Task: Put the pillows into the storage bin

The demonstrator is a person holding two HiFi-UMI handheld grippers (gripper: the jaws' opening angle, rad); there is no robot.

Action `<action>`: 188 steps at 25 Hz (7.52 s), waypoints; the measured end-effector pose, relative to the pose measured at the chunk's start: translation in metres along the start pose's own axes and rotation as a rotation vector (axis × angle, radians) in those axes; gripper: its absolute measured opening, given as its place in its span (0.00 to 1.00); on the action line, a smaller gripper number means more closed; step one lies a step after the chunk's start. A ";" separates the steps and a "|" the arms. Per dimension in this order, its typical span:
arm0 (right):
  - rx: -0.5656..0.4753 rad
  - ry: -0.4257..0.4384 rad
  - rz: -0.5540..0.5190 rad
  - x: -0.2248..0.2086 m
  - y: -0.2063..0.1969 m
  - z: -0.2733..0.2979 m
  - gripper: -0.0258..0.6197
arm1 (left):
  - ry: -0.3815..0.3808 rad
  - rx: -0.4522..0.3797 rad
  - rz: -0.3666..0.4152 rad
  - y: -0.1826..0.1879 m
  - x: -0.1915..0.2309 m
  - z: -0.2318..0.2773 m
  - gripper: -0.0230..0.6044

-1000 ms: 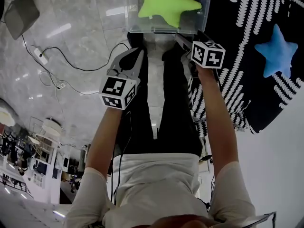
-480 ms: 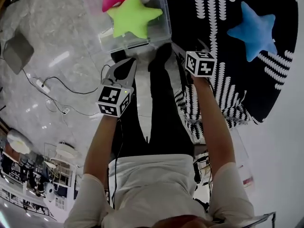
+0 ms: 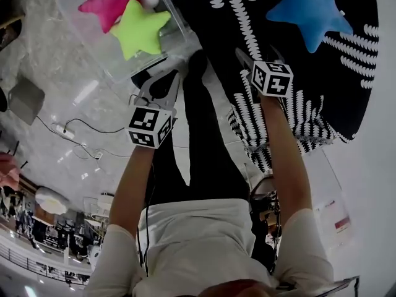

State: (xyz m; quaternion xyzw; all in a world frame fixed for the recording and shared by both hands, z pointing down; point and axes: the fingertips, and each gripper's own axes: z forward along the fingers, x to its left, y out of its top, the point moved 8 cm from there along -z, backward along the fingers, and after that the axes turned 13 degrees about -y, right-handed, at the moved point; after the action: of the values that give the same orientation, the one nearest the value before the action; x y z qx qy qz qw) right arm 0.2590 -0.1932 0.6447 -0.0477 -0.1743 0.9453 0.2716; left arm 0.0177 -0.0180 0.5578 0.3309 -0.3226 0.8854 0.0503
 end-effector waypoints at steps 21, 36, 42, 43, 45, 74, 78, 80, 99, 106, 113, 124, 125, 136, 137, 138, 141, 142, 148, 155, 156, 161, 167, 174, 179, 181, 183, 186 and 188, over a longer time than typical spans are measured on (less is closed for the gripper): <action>-0.128 -0.395 -0.116 -0.191 0.015 0.011 0.72 | -0.122 0.043 0.063 0.072 -0.050 0.170 0.06; 0.053 -0.516 -0.369 -0.246 0.031 0.092 0.79 | -0.140 0.044 -0.123 0.068 -0.047 0.214 0.06; 0.074 -0.555 -0.297 -0.246 0.037 0.098 0.38 | -0.123 0.032 -0.172 0.050 -0.037 0.208 0.06; 0.079 -0.538 -0.284 -0.245 0.037 0.096 0.37 | -0.121 0.028 -0.178 0.049 -0.035 0.205 0.06; 0.087 -0.513 -0.278 -0.245 0.038 0.091 0.36 | -0.118 0.015 -0.197 0.050 -0.032 0.198 0.06; -0.178 -0.255 -0.233 -0.008 0.091 -0.003 0.34 | -0.035 -0.117 -0.254 0.007 0.042 0.003 0.06; -0.179 -0.163 -0.323 0.068 0.087 0.004 0.34 | 0.026 -0.155 -0.289 -0.014 0.069 -0.043 0.06; -0.179 -0.116 -0.373 0.105 0.083 0.005 0.34 | 0.054 -0.174 -0.305 -0.022 0.080 -0.065 0.06; -0.103 0.404 -0.408 0.374 0.057 0.032 0.36 | 0.210 -0.254 -0.463 -0.124 0.159 -0.190 0.06; -0.024 0.482 -0.282 0.403 0.048 0.073 0.57 | 0.201 -0.261 -0.480 -0.135 0.179 -0.197 0.06; 0.063 0.355 -0.188 0.398 0.036 0.091 0.67 | 0.193 -0.258 -0.492 -0.144 0.188 -0.206 0.06; 0.058 0.394 -0.253 0.403 0.025 0.066 0.67 | 0.233 -0.286 -0.465 -0.133 0.186 -0.213 0.06; 0.042 0.399 -0.277 0.402 0.029 0.059 0.67 | 0.236 -0.284 -0.455 -0.130 0.183 -0.214 0.06; -0.090 0.463 -0.411 0.382 0.103 -0.067 0.67 | 0.304 -0.233 -0.290 -0.058 0.136 -0.277 0.07; -0.097 0.472 -0.416 0.379 0.109 -0.083 0.67 | 0.306 -0.229 -0.275 -0.049 0.128 -0.284 0.06; -0.106 0.481 -0.418 0.376 0.115 -0.099 0.67 | 0.305 -0.225 -0.258 -0.039 0.119 -0.291 0.06; -0.154 0.497 -0.414 0.374 0.130 -0.146 0.67 | 0.300 -0.219 -0.197 -0.008 0.092 -0.316 0.06; -0.170 0.501 -0.414 0.374 0.134 -0.161 0.67 | 0.299 -0.219 -0.177 0.001 0.083 -0.326 0.07; -0.250 0.499 -0.445 0.372 0.156 -0.253 0.67 | 0.293 -0.196 -0.071 0.042 0.030 -0.382 0.06; -0.410 0.509 -0.459 0.366 0.188 -0.360 0.66 | 0.316 -0.254 0.033 0.082 -0.035 -0.449 0.06; -0.433 0.512 -0.448 0.364 0.193 -0.373 0.66 | 0.322 -0.263 0.047 0.086 -0.043 -0.456 0.06; -0.458 0.475 -0.462 0.355 0.205 -0.425 0.65 | 0.359 -0.304 0.095 0.102 -0.079 -0.494 0.06; -0.525 0.454 -0.496 0.343 0.211 -0.484 0.39 | 0.393 -0.434 0.134 0.128 -0.123 -0.540 0.07; -0.639 0.487 -0.551 0.333 0.209 -0.544 0.30 | 0.385 -0.506 0.209 0.150 -0.159 -0.563 0.07; -0.729 0.477 -0.602 0.321 0.203 -0.577 0.23 | 0.377 -0.521 0.241 0.160 -0.182 -0.565 0.07; -0.767 0.476 -0.585 0.315 0.204 -0.591 0.19 | 0.365 -0.527 0.263 0.167 -0.194 -0.570 0.07; -0.799 0.488 -0.566 0.311 0.205 -0.605 0.12 | 0.349 -0.543 0.291 0.174 -0.206 -0.575 0.07; -0.833 0.531 -0.559 0.305 0.203 -0.622 0.06 | 0.331 -0.569 0.344 0.181 -0.223 -0.582 0.06; -0.849 0.567 -0.560 0.300 0.201 -0.631 0.04 | 0.322 -0.585 0.371 0.185 -0.229 -0.582 0.06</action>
State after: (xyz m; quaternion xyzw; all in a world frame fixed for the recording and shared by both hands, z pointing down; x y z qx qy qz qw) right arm 0.0218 -0.0019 -0.0148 -0.3556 -0.4644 0.6350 0.5046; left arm -0.1822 0.2169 -0.0166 0.0952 -0.6042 0.7905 0.0317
